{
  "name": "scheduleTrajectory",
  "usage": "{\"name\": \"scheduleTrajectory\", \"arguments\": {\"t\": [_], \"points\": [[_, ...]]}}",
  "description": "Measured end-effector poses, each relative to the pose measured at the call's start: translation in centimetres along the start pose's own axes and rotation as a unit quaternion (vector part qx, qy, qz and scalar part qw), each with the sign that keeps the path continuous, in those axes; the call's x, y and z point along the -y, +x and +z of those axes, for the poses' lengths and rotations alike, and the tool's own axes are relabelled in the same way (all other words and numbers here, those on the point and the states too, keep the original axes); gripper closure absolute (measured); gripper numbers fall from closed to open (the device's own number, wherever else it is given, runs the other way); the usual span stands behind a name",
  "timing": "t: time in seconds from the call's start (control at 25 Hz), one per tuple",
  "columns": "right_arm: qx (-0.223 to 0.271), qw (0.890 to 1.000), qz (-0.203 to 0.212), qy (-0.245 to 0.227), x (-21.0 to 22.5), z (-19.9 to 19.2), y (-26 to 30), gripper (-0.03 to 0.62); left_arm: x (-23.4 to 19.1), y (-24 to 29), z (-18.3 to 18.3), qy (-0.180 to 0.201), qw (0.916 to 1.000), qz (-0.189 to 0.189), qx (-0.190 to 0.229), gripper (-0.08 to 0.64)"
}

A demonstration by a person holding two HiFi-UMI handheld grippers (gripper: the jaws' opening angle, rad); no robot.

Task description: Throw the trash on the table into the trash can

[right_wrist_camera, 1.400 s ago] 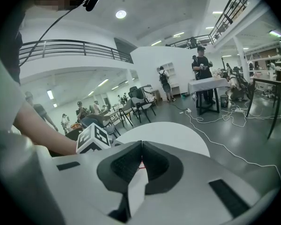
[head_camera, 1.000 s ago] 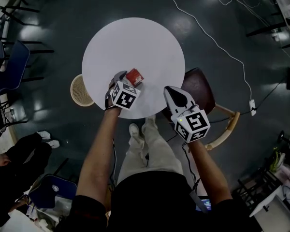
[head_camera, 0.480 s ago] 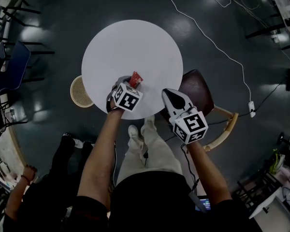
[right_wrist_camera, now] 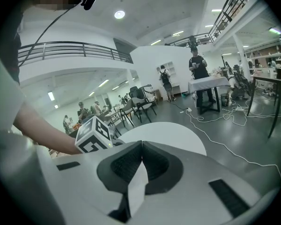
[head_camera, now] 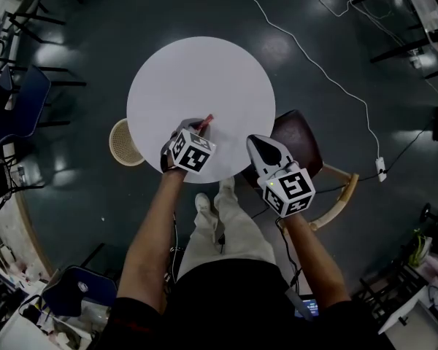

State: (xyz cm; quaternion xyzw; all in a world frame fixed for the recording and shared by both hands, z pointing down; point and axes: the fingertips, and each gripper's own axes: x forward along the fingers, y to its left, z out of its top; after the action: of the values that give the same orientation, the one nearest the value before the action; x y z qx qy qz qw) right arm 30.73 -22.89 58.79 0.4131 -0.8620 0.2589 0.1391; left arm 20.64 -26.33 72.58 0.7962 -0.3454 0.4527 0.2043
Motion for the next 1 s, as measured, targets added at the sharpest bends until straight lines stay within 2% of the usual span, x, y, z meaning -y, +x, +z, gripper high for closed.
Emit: {"name": "scheduleTrajectory", "arguments": {"t": [0.24, 0.6, 1.0], "points": [[0.008, 1.0, 0.001, -0.005, -0.7, 1.3, -0.7, 0.574, 0.1, -2.0, 0.9, -0.004, 0.9999, 0.004, 0.014, 0.515], [0.019, 1.0, 0.008, -0.022, -1.9, 3.7, -1.6, 0.574, -0.3, -6.2, 1.6, -0.029, 0.9987, 0.014, 0.04, 0.517], [0.039, 0.997, 0.027, -0.057, -5.9, 7.4, -3.6, 0.574, -0.5, -13.8, 3.2, -0.05, 0.994, 0.038, 0.089, 0.517]]}}
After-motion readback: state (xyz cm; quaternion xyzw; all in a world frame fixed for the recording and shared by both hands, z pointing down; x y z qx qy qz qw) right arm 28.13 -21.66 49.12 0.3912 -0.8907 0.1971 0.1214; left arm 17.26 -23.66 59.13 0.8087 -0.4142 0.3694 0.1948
